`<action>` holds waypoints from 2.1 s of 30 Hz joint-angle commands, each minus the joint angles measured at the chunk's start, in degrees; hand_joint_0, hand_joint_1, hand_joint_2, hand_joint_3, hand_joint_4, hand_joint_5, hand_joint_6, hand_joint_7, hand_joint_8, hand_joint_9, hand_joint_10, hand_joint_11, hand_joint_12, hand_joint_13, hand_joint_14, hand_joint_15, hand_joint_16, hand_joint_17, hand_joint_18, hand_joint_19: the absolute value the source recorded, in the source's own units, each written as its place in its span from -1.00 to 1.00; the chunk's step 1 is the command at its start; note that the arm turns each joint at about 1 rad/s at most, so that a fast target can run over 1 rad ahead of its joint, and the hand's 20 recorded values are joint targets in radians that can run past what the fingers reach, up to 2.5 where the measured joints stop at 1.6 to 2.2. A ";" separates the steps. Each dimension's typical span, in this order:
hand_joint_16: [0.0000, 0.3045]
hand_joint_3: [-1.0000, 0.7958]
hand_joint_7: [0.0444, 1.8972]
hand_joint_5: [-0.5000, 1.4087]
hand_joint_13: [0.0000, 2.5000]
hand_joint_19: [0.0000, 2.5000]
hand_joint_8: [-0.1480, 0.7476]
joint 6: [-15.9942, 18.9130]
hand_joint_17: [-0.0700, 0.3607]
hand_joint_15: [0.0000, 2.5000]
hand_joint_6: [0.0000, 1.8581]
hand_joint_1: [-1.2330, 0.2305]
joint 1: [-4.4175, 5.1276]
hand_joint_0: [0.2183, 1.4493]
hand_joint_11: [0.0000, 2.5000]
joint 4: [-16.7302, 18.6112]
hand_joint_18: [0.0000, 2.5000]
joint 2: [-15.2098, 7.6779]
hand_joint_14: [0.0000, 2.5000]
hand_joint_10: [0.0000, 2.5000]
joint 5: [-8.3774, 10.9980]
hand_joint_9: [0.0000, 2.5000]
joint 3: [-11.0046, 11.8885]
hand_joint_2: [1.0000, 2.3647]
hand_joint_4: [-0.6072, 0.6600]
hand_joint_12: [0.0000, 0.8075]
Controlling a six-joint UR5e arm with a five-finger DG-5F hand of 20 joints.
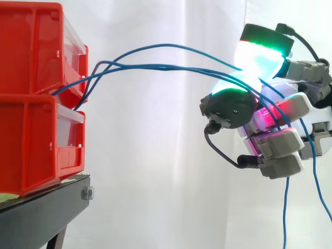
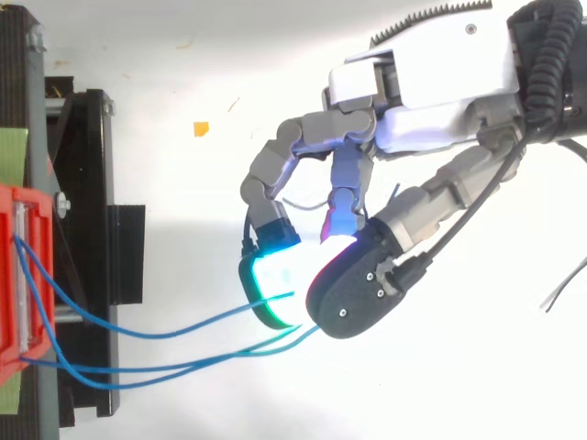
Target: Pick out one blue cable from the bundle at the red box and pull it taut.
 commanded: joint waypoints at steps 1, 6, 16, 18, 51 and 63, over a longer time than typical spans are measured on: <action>-0.72 0.03 0.06 -0.57 -0.10 -0.45 -0.12 2.21 -0.24 -0.55 0.04 -0.50 -0.04 -0.20 -0.54 0.45 -0.21 0.09 -0.98 -0.98 0.00 -0.01 -0.06 -0.97 -0.50 -0.25; -0.71 0.04 0.04 -0.57 -0.08 -0.46 -0.10 4.23 -0.22 -0.55 0.04 -0.51 -0.12 -0.19 -0.53 1.24 -0.20 0.00 -0.98 -0.98 0.00 0.00 -0.06 -0.97 -0.50 -0.23; -0.72 0.05 -0.01 -0.56 -0.11 -0.49 -0.09 6.08 -0.23 -0.58 0.04 -0.52 -0.04 -0.21 -0.64 1.94 -0.21 0.00 -0.98 -0.99 0.00 -0.17 -0.06 -0.98 -0.52 -0.22; -0.72 0.04 0.00 -0.56 -0.12 -0.51 -0.09 6.08 -0.23 -0.58 0.04 -0.52 -0.12 -0.21 -0.65 2.03 -0.22 0.00 -0.98 -0.99 0.00 -0.20 -0.06 -0.98 -0.52 -0.23; -0.68 0.08 0.12 -0.53 -0.01 -0.54 -0.08 10.12 -0.17 -0.58 0.00 -0.56 -0.48 -0.34 -0.64 7.04 -0.11 0.00 -0.98 -0.99 -0.09 0.01 -1.11 -0.57 -0.61 -0.20; -0.68 0.07 0.13 -0.52 0.00 -0.53 -0.08 10.12 -0.17 -0.57 0.00 -0.55 -0.04 -0.35 -0.62 14.60 -0.10 0.00 -0.99 -0.99 0.18 0.04 -3.31 -0.51 -0.60 -0.20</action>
